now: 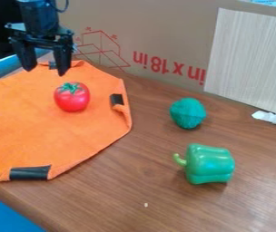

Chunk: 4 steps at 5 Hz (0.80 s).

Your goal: Removed the tomato from the cloth

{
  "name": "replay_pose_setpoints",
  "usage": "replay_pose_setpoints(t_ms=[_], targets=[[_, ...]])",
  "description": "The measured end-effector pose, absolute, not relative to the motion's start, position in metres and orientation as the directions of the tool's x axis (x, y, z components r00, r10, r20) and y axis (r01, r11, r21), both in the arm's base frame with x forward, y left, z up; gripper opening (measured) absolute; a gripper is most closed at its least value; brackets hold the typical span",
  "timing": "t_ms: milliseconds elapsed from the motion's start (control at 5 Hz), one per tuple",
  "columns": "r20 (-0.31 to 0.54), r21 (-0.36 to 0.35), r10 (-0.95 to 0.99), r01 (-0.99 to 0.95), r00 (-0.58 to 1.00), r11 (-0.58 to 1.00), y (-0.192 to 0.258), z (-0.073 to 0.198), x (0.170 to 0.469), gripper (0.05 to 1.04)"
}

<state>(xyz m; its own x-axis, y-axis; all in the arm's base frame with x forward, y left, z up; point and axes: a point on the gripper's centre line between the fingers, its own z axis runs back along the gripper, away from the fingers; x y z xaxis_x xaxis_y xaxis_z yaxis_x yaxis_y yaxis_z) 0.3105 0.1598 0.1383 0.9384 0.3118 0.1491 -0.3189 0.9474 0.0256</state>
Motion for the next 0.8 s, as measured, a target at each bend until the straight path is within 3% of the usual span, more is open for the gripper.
replay_pose_setpoints(t_ms=[800], targets=[[0.126, 0.059, 0.358, -0.367, 0.925, 0.928, 0.157, 0.098, 0.347, 0.999]])
